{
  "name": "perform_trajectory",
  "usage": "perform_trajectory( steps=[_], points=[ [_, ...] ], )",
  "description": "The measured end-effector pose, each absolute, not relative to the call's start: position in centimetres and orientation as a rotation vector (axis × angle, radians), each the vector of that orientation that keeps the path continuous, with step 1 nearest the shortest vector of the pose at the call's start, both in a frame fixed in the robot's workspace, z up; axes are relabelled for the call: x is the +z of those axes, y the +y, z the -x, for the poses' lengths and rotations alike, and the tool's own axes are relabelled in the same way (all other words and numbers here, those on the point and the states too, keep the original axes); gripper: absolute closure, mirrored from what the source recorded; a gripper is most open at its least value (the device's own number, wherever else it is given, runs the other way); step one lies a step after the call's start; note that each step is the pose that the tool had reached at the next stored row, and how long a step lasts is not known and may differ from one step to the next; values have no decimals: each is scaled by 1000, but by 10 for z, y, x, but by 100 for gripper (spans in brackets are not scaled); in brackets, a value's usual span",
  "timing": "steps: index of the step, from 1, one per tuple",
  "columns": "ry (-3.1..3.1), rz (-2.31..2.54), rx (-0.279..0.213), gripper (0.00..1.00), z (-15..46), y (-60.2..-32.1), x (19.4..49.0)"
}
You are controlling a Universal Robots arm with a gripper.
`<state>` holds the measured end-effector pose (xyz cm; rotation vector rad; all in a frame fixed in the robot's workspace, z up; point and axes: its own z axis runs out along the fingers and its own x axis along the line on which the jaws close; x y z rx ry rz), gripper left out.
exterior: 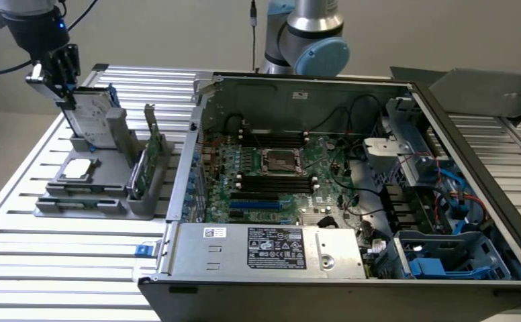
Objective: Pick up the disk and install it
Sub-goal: 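Pick up the disk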
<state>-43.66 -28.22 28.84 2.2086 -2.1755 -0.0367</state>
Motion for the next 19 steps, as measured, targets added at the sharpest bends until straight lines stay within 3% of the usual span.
perform_trajectory(
  steps=[19],
  points=[
    [-2175,-2208,-36,67,437,-282,297]
  ],
)
